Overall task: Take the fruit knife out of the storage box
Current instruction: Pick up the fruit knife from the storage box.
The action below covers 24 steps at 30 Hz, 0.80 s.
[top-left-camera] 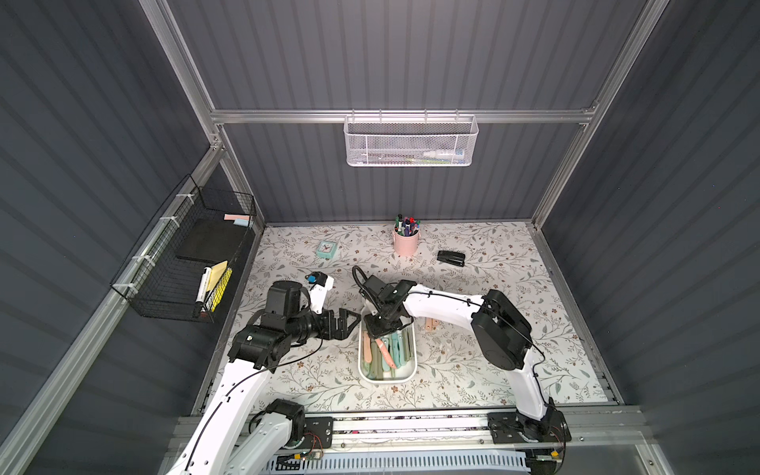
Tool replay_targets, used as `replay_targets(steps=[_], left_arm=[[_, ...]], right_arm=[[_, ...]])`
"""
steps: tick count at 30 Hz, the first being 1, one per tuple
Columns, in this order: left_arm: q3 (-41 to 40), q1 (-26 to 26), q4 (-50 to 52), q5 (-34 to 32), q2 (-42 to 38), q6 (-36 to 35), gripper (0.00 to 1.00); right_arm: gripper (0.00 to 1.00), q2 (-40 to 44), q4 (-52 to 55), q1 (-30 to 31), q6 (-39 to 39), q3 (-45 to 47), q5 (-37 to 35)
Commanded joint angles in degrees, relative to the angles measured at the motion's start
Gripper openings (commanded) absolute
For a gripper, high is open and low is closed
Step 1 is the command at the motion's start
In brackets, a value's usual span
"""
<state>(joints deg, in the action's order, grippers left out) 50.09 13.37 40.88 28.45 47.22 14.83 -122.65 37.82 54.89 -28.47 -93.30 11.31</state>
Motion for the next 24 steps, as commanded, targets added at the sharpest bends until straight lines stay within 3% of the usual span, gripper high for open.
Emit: replay_targets(steps=[1, 6, 24], left_arm=[[-0.54, 0.43, 0.6, 0.58, -0.47, -0.59, 0.99], [-0.49, 0.43, 0.6, 0.47, -0.52, -0.58, 0.99], [-0.59, 0.43, 0.47, 0.32, -0.21, -0.43, 0.99]], right_arm=[[0.28, -2.42, 1.77, 0.39, -0.55, -0.47, 0.63], [0.18, -2.18, 1.87, 0.39, -0.69, -0.32, 0.63], [0.1, 7.19, -1.19, -1.56, -3.54, 5.16, -0.85]])
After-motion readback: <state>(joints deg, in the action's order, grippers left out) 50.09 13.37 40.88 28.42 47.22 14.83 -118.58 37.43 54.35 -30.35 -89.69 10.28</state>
